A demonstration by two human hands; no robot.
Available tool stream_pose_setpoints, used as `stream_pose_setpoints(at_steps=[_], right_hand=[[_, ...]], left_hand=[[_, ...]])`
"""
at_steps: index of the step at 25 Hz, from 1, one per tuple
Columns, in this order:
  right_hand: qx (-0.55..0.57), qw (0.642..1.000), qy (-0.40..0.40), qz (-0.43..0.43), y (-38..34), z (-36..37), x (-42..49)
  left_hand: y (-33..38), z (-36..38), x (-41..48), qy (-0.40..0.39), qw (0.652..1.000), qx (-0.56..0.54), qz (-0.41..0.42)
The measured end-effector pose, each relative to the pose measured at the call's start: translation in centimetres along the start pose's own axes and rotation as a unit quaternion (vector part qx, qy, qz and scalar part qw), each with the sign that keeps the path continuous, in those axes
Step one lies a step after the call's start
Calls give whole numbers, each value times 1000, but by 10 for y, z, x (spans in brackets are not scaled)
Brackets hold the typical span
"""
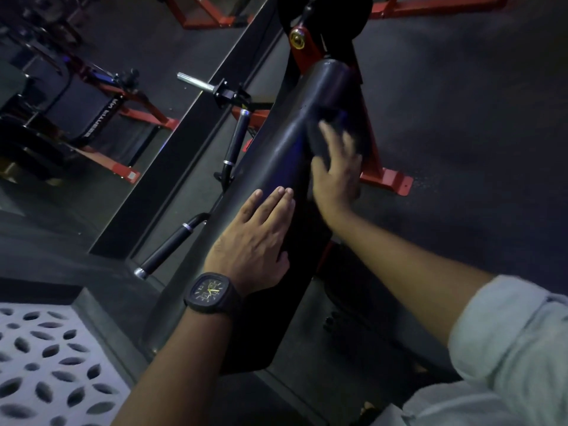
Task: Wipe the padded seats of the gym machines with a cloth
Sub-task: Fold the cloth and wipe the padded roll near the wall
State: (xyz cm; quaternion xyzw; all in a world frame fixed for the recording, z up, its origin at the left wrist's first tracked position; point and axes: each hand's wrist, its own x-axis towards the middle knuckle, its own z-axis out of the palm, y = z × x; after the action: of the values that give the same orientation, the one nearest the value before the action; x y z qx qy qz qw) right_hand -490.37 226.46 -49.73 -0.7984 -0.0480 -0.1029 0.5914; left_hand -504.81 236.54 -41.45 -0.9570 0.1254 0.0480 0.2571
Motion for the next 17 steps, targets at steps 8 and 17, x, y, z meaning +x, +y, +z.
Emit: stream_pose_setpoints(at_steps=[8,17], right_hand=[[-28,998,-6,-52,6,1,3],[-53,982,-57,-172,28,-2,-11]], left_hand=[[0,0,-1,-1,1000,2,-1],[1,-1,0,-5,1000,4,-2]])
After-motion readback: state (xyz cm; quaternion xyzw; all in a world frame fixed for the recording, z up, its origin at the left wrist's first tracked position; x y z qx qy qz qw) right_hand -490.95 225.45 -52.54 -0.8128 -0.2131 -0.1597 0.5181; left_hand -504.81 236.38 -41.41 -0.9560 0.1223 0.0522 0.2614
